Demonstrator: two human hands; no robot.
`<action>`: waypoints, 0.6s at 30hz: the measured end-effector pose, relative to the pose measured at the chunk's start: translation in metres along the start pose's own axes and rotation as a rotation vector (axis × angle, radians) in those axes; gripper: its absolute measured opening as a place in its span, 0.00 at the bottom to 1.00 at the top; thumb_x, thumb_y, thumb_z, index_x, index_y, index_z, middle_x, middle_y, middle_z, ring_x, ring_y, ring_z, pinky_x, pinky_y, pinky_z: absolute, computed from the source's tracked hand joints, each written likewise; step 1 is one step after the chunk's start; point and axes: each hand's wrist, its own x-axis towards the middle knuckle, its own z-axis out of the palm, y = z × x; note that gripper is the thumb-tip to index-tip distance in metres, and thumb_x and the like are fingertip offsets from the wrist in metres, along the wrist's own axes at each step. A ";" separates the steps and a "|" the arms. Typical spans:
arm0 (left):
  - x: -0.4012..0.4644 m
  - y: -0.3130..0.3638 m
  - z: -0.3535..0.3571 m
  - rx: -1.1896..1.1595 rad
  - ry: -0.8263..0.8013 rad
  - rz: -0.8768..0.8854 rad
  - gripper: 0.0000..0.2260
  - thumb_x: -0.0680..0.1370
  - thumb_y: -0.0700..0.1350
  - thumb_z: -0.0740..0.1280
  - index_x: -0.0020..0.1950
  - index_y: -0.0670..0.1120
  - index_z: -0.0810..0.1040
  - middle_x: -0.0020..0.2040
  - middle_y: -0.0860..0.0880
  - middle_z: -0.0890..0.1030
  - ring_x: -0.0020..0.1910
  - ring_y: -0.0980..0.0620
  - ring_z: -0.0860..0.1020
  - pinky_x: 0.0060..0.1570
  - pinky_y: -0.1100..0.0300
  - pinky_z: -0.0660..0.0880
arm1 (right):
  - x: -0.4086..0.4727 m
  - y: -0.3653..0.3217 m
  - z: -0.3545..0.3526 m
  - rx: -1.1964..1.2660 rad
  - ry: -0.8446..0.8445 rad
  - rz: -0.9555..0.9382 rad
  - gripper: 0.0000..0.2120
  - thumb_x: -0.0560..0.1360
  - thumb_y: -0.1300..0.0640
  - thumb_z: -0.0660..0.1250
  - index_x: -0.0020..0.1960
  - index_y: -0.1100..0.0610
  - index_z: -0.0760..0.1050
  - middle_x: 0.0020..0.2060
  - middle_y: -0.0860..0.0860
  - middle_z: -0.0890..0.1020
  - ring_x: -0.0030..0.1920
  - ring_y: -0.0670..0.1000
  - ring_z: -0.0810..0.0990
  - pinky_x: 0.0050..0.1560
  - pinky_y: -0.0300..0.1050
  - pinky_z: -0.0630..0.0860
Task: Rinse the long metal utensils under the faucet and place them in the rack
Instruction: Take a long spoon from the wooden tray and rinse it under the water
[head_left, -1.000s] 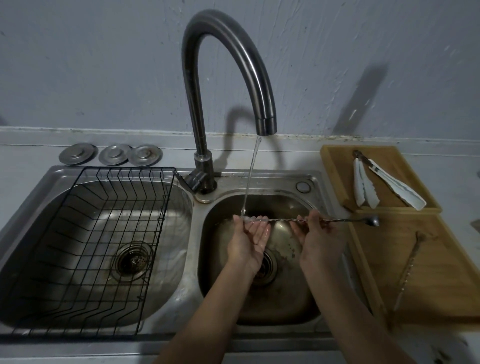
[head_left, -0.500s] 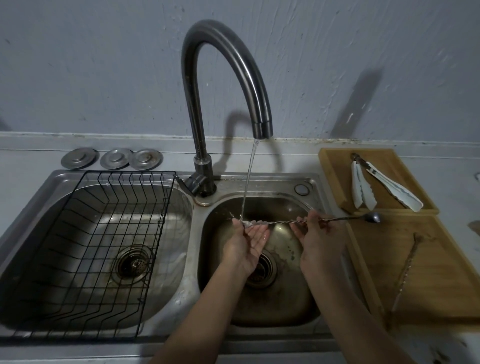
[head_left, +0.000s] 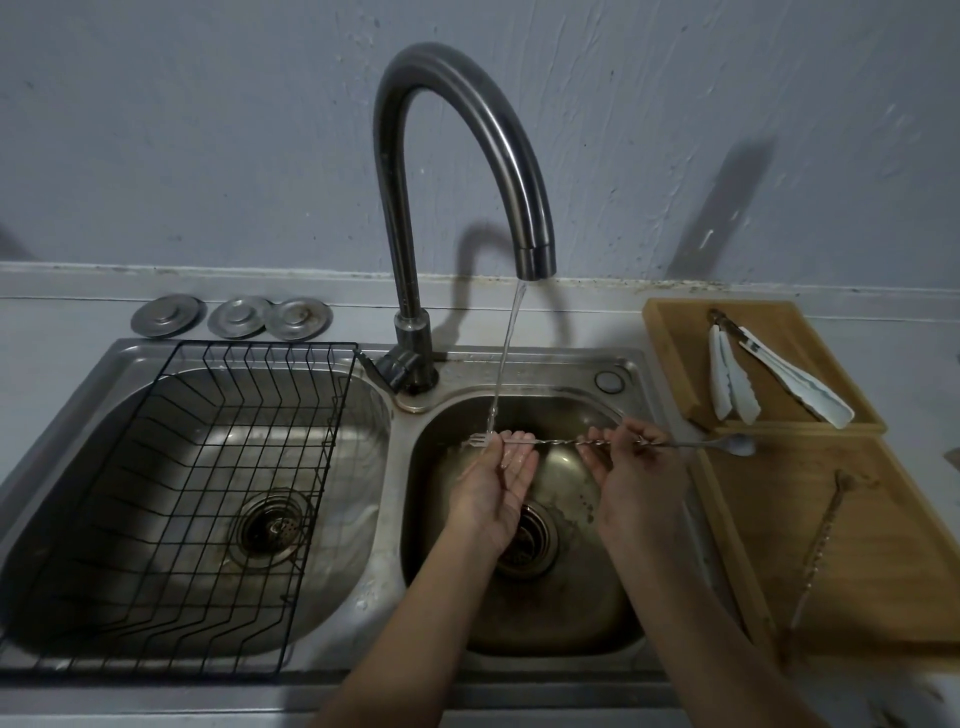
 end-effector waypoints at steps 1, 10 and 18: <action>-0.001 0.001 0.001 -0.004 0.008 -0.001 0.11 0.80 0.43 0.59 0.46 0.39 0.77 0.45 0.41 0.82 0.37 0.51 0.84 0.36 0.61 0.82 | 0.001 0.000 0.000 -0.002 0.004 0.007 0.09 0.77 0.68 0.59 0.44 0.57 0.73 0.46 0.61 0.77 0.42 0.52 0.80 0.45 0.47 0.80; 0.000 0.001 -0.004 -0.033 0.037 -0.062 0.26 0.81 0.57 0.49 0.47 0.38 0.77 0.36 0.41 0.85 0.33 0.49 0.84 0.32 0.59 0.82 | 0.000 0.001 -0.003 -0.030 -0.013 -0.006 0.11 0.77 0.67 0.59 0.39 0.56 0.73 0.38 0.56 0.77 0.40 0.51 0.80 0.45 0.48 0.81; 0.003 0.012 -0.008 -0.031 0.071 0.019 0.14 0.77 0.33 0.63 0.62 0.36 0.72 0.47 0.42 0.81 0.46 0.51 0.80 0.39 0.62 0.81 | 0.006 -0.001 -0.003 -0.064 -0.041 -0.037 0.06 0.77 0.67 0.60 0.43 0.59 0.72 0.39 0.59 0.77 0.39 0.54 0.80 0.39 0.42 0.82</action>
